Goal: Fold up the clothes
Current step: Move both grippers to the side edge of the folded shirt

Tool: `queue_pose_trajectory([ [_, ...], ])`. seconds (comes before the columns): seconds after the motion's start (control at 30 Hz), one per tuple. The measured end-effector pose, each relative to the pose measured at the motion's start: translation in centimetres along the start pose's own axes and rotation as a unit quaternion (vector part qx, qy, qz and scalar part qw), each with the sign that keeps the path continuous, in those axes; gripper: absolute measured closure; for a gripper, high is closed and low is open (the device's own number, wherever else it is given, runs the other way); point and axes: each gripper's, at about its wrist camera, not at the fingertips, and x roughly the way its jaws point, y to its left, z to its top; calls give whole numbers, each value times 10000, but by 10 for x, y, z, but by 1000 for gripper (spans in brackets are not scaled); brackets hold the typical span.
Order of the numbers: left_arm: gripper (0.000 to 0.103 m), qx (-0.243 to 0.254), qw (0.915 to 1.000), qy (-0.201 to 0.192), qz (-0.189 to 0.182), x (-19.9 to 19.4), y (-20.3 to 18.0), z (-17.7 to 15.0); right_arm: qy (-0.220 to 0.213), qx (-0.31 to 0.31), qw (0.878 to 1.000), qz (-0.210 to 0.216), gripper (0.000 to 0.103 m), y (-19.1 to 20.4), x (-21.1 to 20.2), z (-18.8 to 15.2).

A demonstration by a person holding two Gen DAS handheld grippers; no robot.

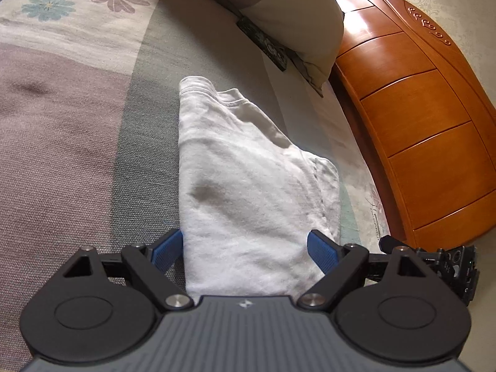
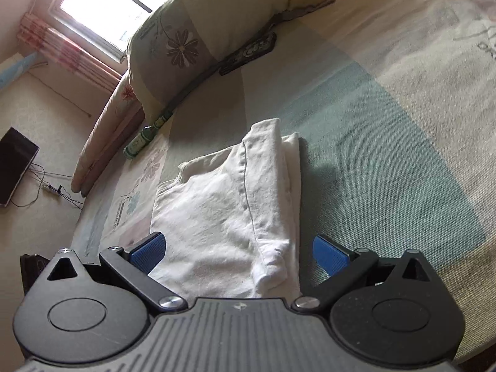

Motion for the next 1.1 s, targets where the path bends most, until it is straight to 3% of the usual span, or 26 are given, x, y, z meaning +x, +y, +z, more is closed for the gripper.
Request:
queue_pose_trajectory([
  [0.17,15,-289,9992,93,-261,8,10,8,295,328,9981,420,0,-18,23,11],
  [0.53,10,-598,9947,110,-825,33,21,35,443,433,9964,575,0,-14,67,58],
  [0.87,9,-815,9880,451,-1233,17,30,4,954,382,9910,859,0,-15,36,10],
  [1.1,9,-767,9884,476,-1219,45,20,27,930,283,9911,912,0,-8,60,32],
])
